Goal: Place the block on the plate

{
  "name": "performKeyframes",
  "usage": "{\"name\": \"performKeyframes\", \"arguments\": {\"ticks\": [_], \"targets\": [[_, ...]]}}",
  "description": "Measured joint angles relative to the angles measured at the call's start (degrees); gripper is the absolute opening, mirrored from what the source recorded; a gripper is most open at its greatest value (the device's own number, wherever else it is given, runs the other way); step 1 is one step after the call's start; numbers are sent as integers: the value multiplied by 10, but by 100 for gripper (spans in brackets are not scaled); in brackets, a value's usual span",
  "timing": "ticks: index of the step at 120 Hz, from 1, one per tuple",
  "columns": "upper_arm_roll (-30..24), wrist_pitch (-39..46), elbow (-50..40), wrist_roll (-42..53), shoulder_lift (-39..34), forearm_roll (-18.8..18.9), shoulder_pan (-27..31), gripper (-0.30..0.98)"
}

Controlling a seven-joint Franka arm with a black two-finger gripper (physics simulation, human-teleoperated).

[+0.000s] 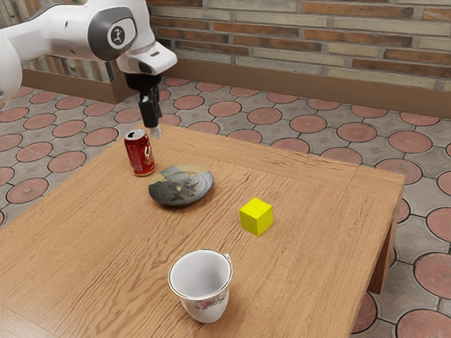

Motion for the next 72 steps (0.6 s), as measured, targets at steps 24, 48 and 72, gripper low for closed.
{"name": "performKeyframes", "arguments": {"ticks": [24,48,72], "targets": [[0,-5,0,-8,1,1,-1,69],[1,-5,7,-15,25,1,-16,69],[-1,-3,84,-38,104,1,-81,69]]}}
